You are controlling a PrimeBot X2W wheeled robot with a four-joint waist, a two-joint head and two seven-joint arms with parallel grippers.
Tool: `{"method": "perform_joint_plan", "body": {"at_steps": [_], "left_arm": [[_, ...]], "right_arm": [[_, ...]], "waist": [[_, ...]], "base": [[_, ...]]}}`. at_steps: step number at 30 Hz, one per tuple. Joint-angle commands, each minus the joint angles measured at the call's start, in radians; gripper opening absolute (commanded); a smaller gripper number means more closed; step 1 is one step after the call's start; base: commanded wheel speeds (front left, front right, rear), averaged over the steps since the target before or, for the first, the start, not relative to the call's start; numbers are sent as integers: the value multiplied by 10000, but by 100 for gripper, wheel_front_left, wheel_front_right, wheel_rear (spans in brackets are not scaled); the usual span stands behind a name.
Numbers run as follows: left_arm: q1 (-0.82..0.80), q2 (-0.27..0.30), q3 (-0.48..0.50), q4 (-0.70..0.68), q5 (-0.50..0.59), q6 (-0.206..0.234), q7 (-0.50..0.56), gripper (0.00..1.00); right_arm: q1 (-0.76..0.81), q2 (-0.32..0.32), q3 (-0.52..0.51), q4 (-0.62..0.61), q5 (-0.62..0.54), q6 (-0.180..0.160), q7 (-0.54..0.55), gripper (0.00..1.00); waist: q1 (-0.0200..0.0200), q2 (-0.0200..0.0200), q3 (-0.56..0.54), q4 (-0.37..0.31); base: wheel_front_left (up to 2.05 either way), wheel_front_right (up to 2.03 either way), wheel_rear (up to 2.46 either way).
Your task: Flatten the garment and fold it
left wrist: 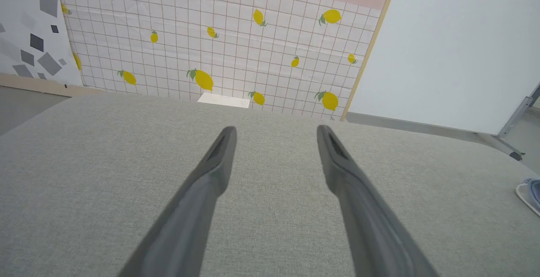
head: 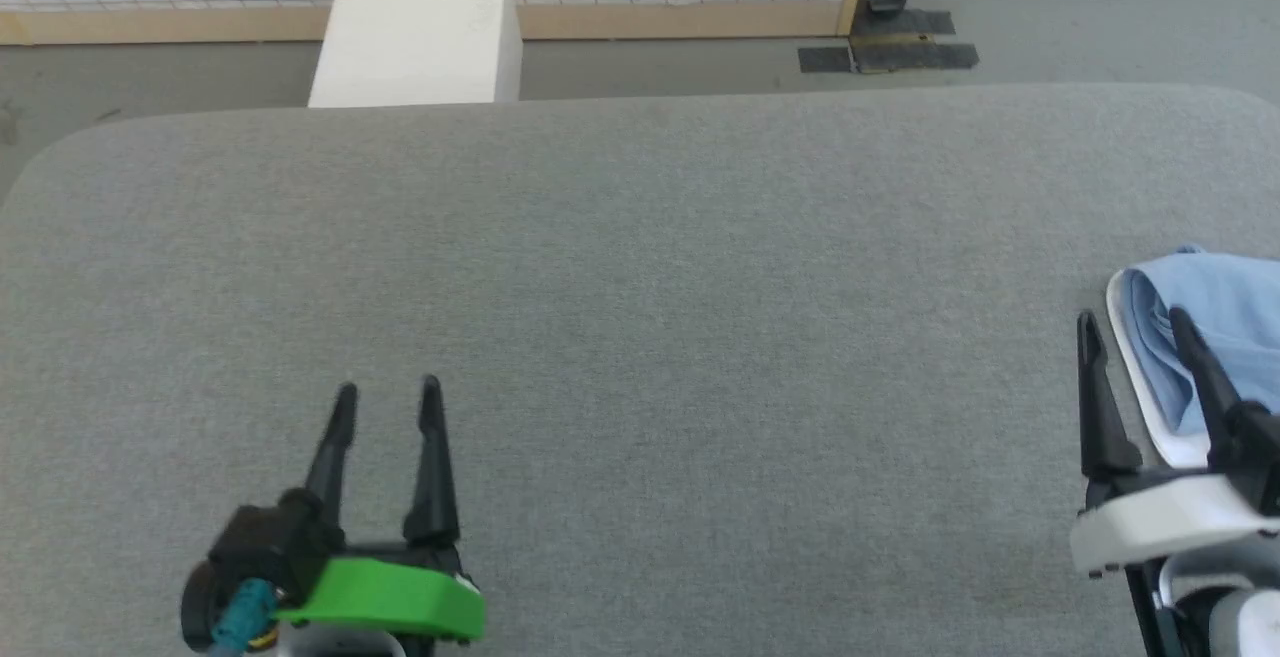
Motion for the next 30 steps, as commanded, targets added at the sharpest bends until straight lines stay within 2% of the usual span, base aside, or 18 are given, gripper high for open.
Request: {"method": "perform_joint_plan", "body": {"at_steps": [1,9,17,18,30], "left_arm": [[214,-72,-47,142,70,-136,-68,100],[390,-413,144,541,138,-412,-74,100],[536,-486,336,840,366,-710,-75,100],[363,-428,306,837,248,-654,-24,0],[312,-532,452,883,490,-774,126,0]], "right_arm": [[251,68,-71,113,-122,-17,-199,100],[768,118,-191,648,415,-17,-709,100],[827,120,-217,895,511,-17,-815,100],[695,104,-207,876,473,0,-741,0],[666,105,-99,878,431,-1,-644,0]], "waist": [[1,0,-141,162],[1,0,-206,306],[1,0,-273,339],[1,0,-273,339],[1,0,-328,330]], "base": [[0,0,0],[0,0,0],[0,0,0],[0,0,0],[0,0,0]]}}
